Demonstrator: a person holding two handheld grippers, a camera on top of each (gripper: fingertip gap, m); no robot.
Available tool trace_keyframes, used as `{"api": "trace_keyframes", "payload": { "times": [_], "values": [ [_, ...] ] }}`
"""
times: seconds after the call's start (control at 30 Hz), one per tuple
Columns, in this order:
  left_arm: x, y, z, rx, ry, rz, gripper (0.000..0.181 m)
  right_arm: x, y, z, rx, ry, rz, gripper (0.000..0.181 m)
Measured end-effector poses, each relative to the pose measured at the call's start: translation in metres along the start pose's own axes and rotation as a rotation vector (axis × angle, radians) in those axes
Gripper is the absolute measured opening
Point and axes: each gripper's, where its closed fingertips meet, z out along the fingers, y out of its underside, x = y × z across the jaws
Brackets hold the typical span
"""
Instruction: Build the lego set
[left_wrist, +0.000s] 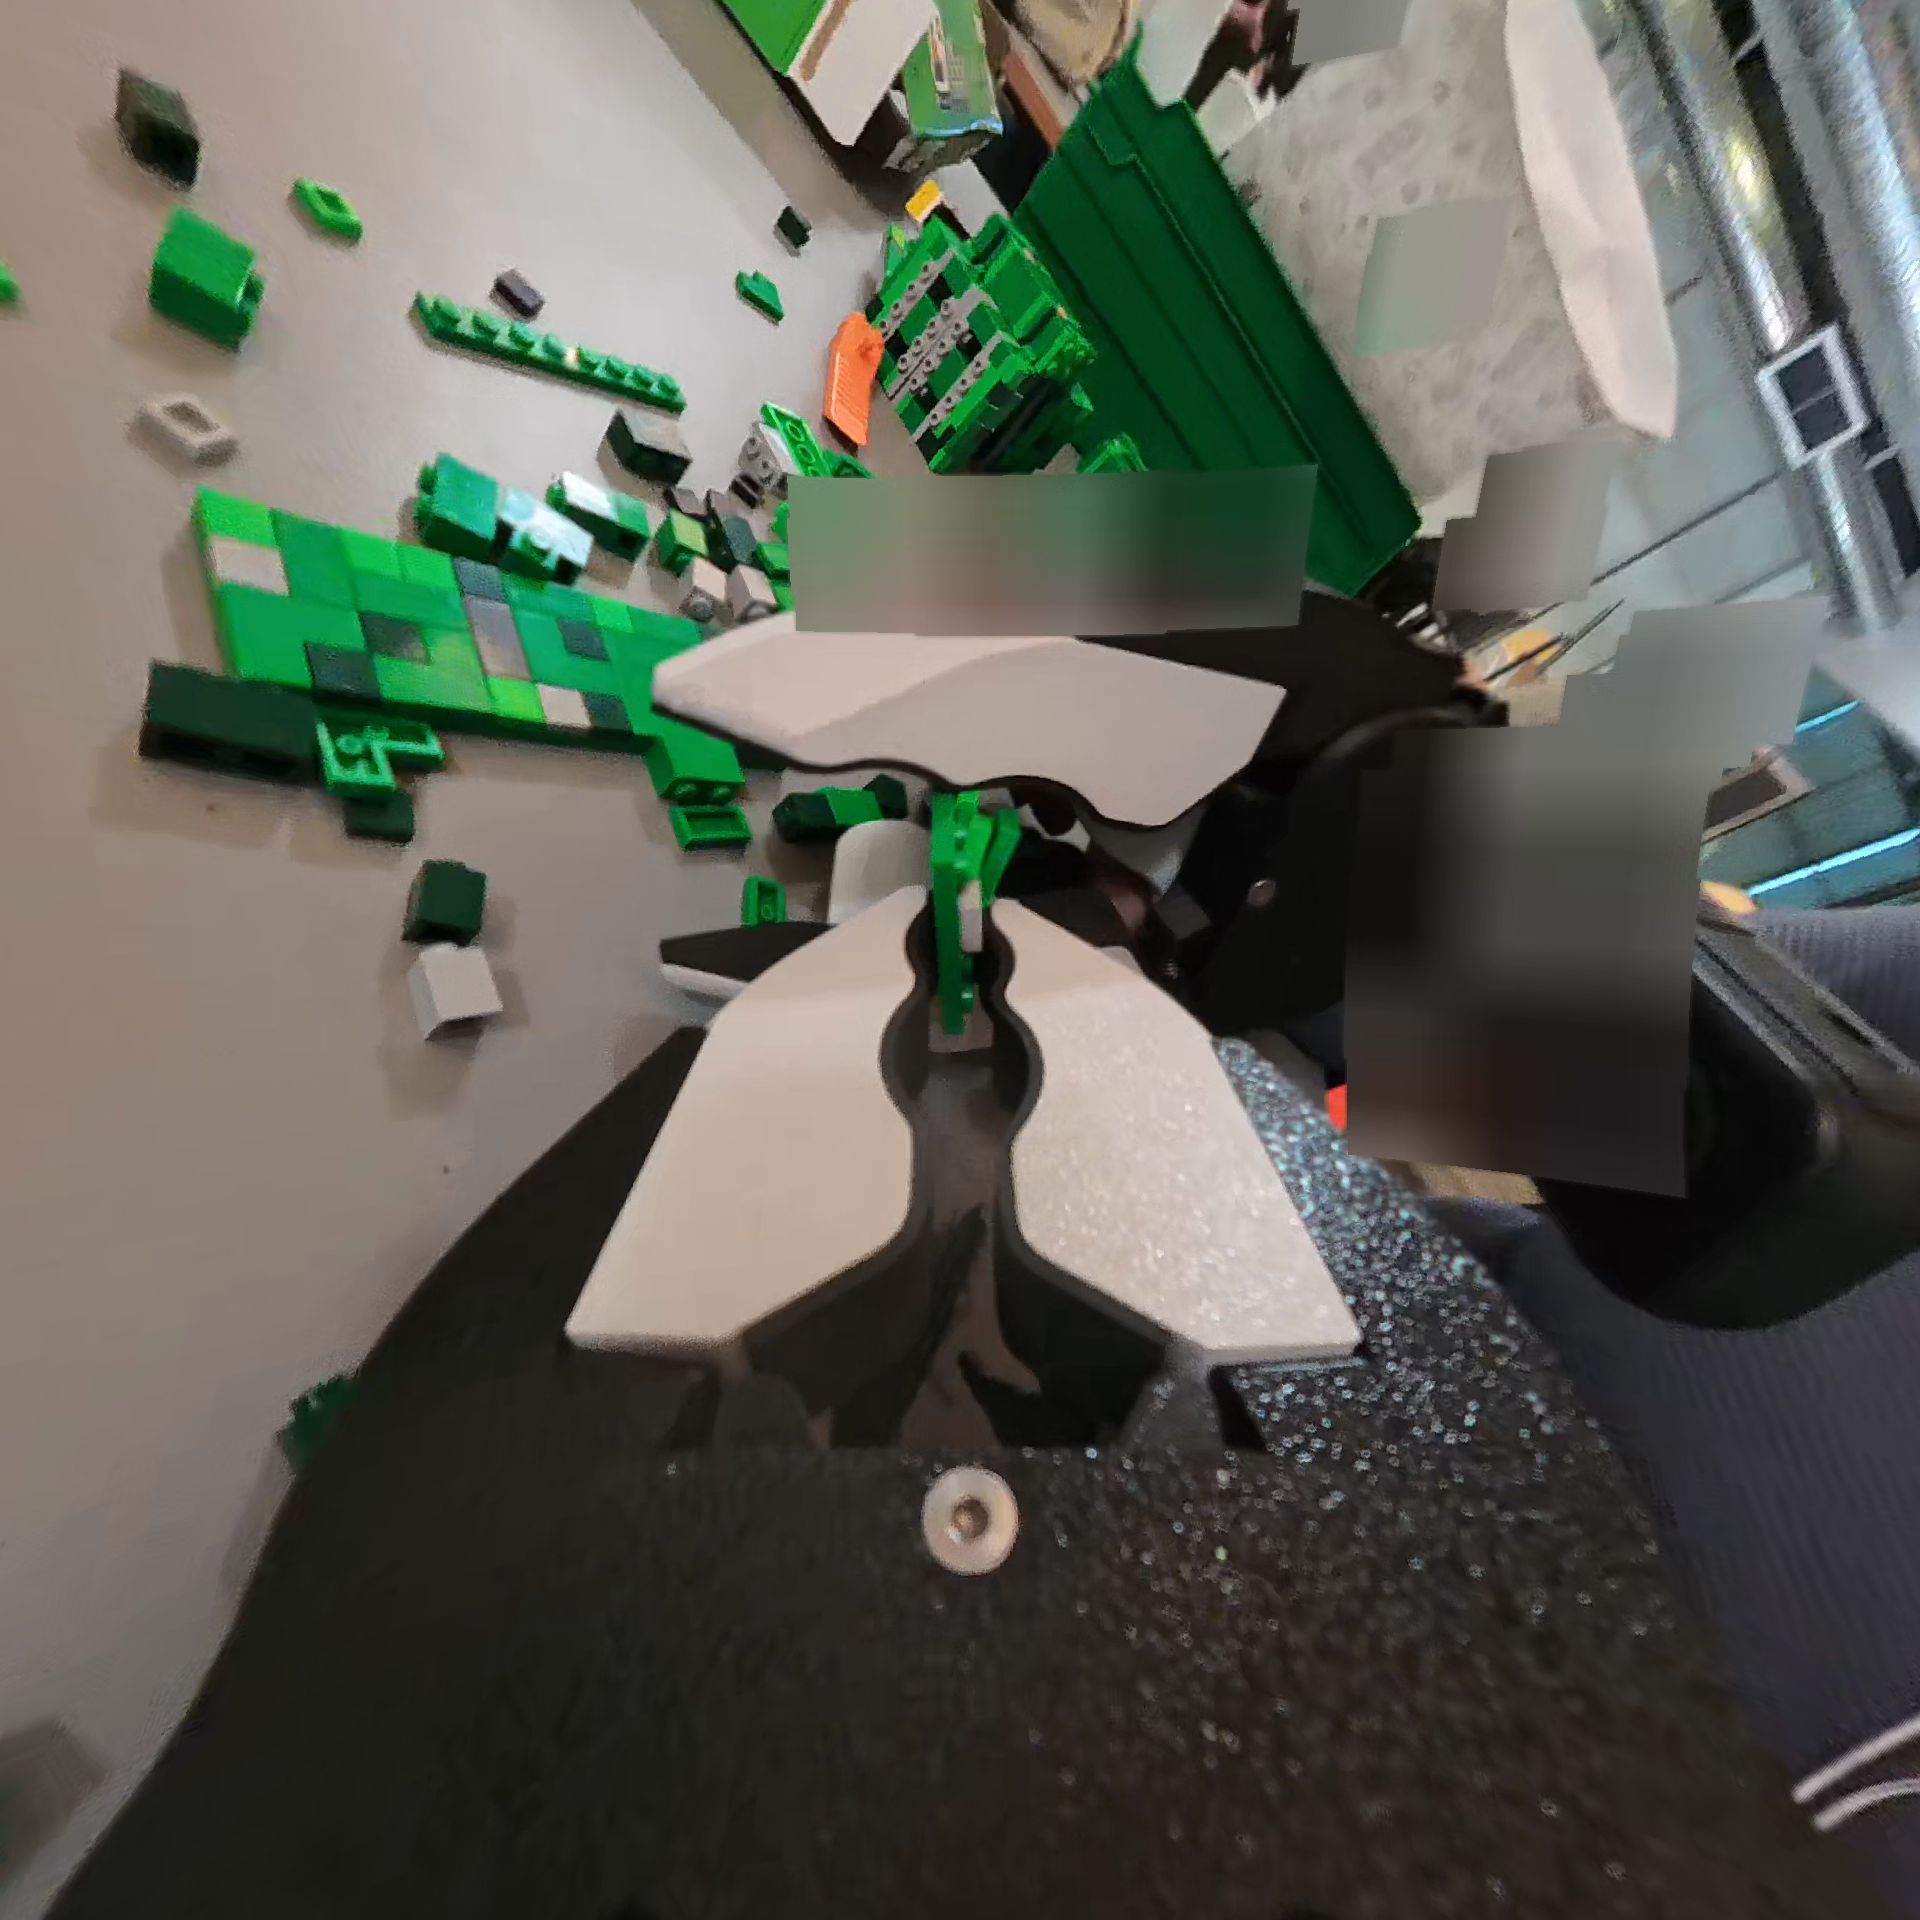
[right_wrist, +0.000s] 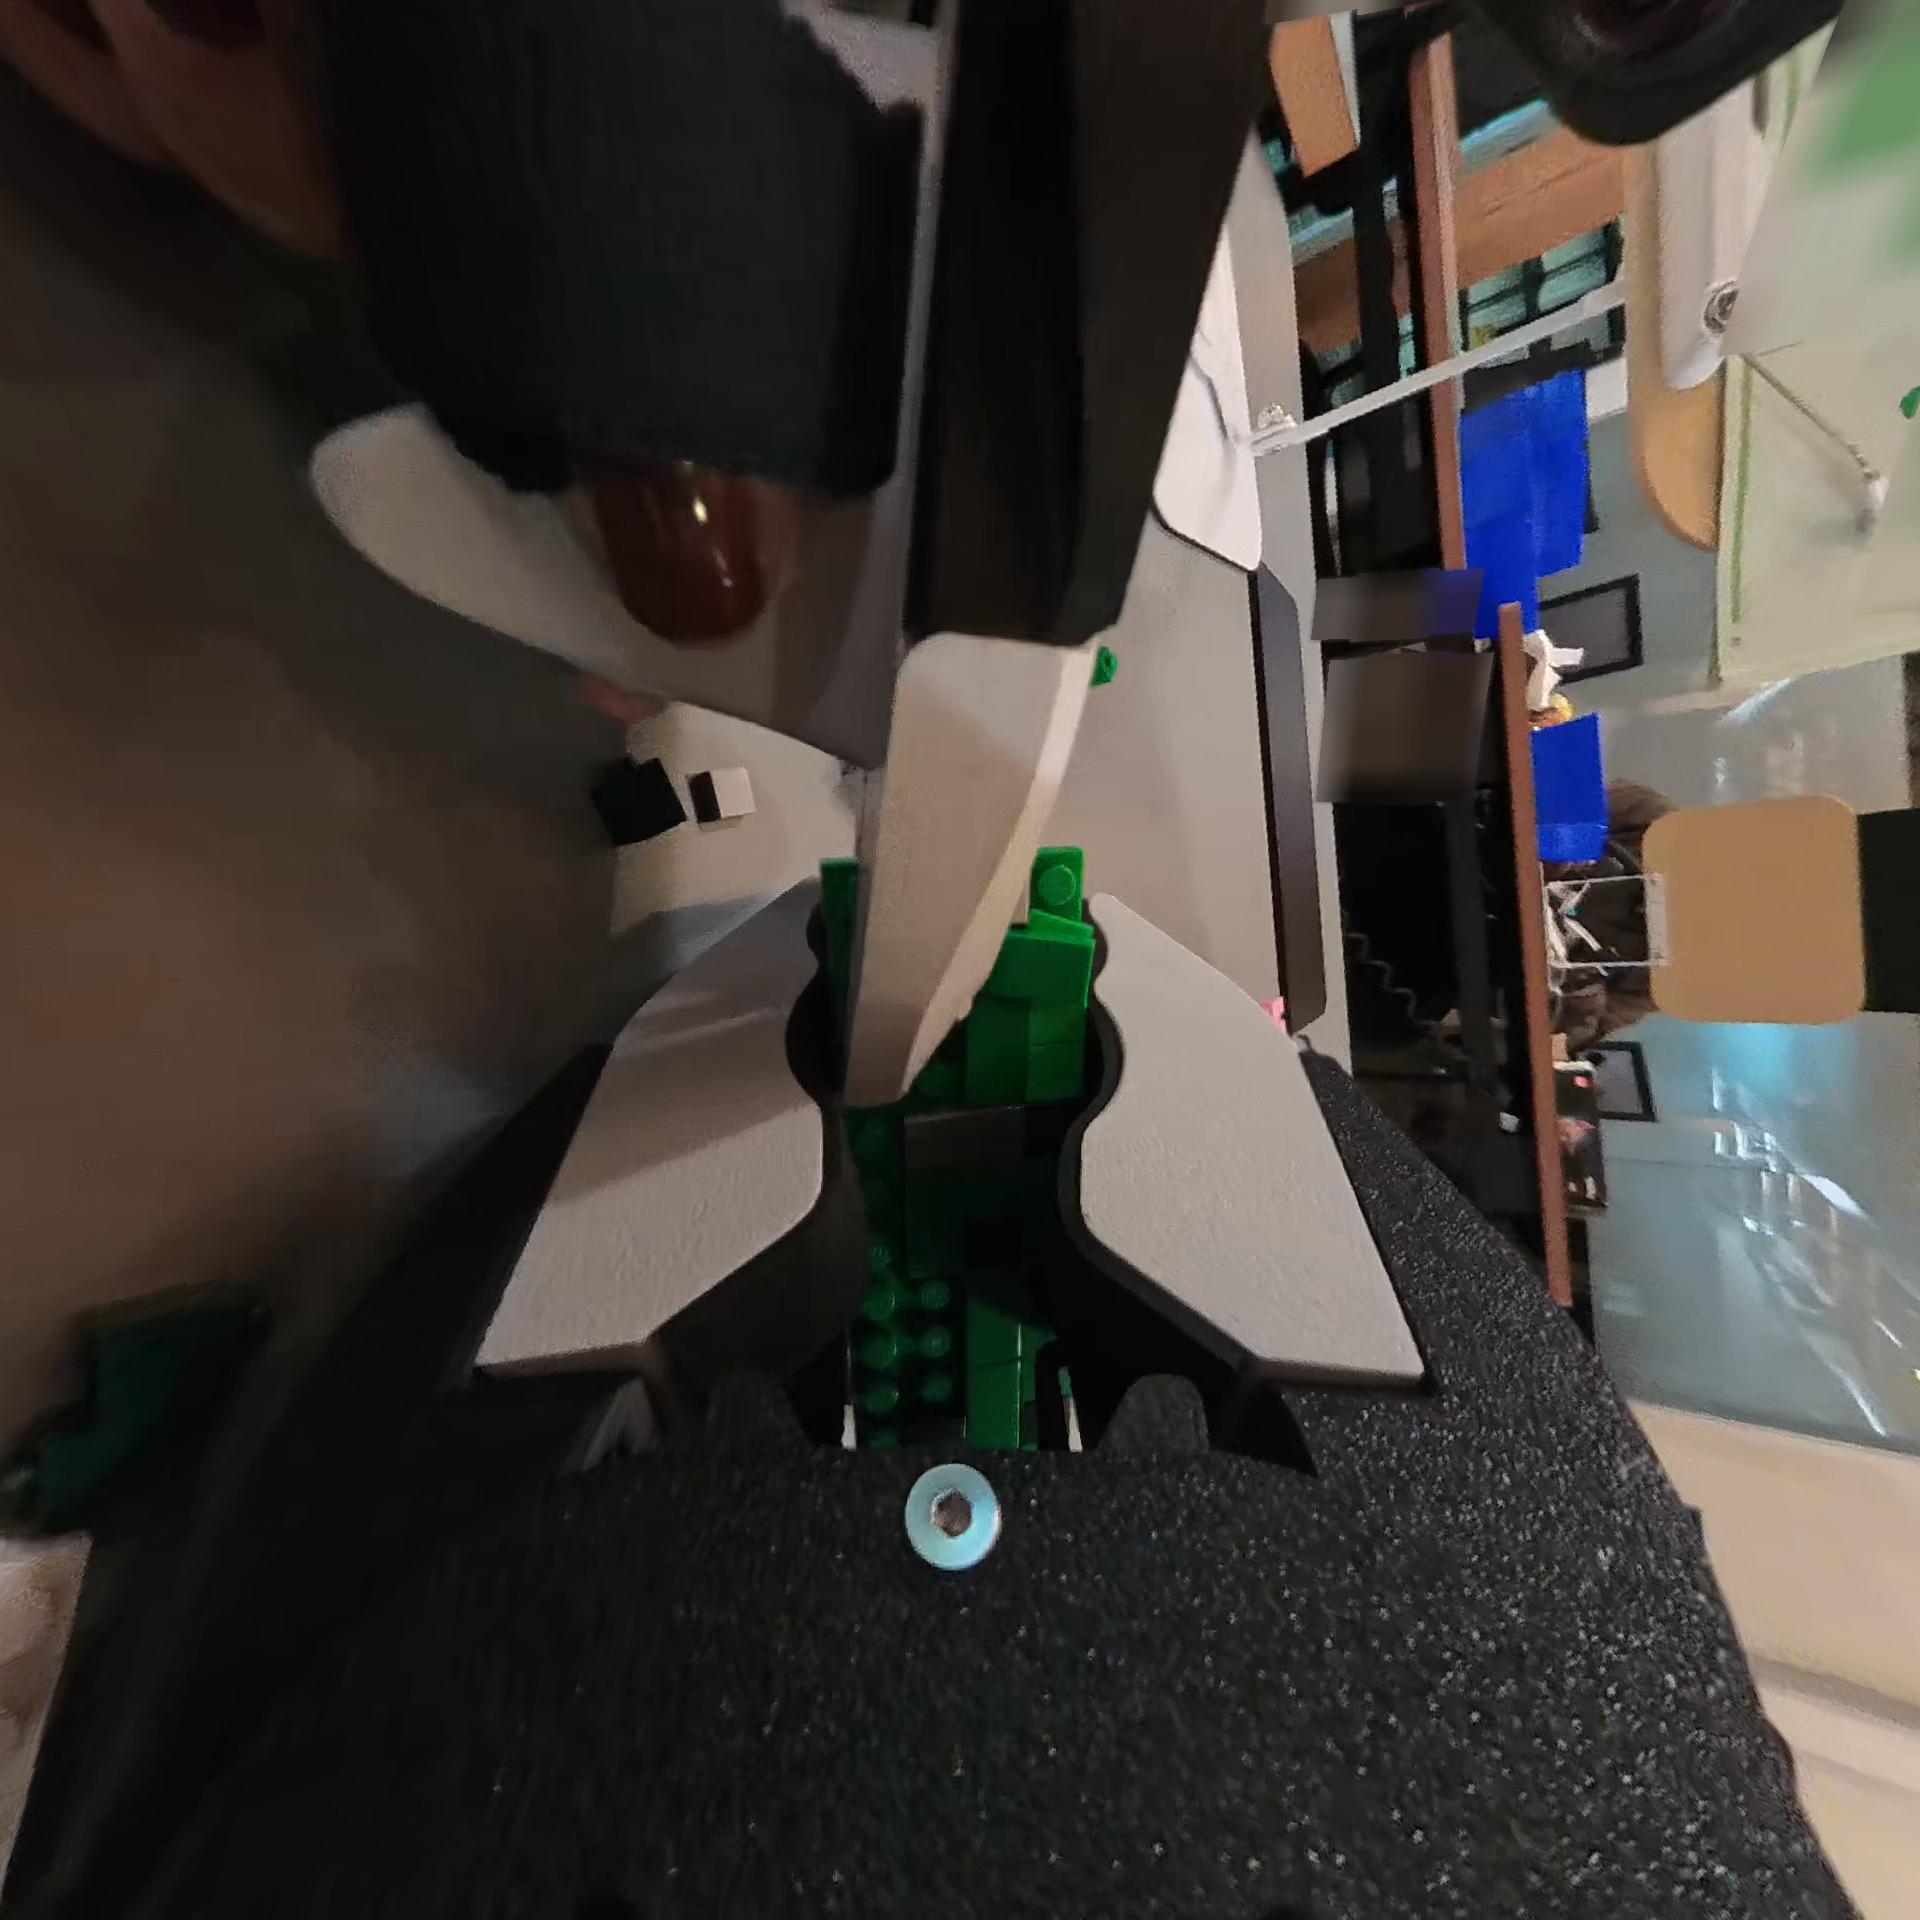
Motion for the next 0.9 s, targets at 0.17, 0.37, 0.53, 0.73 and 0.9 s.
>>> {"api": "trace_keyframes", "payload": {
  "times": [0.17, 0.37, 0.53, 0.73, 0.9],
  "values": [
    [0.003, 0.001, 0.000, -0.026, 0.010, 0.060, 0.023, -0.003, 0.003, 0.001, -0.031, 0.018, -0.099, 0.041],
    [0.003, 0.001, -0.004, -0.043, -0.006, 0.111, 0.042, 0.012, 0.005, 0.000, -0.093, 0.182, -0.347, 0.040],
    [0.001, -0.012, -0.007, 0.037, -0.027, 0.145, 0.039, 0.019, 0.003, -0.003, -0.091, 0.258, -0.417, 0.040],
    [0.007, -0.015, -0.005, 0.067, 0.030, 0.148, 0.017, 0.014, -0.001, -0.003, -0.041, 0.211, -0.347, 0.040],
    [0.007, -0.008, -0.008, 0.012, 0.032, 0.149, 0.018, 0.006, -0.005, -0.001, -0.017, 0.178, -0.331, 0.040]
  ]
}}
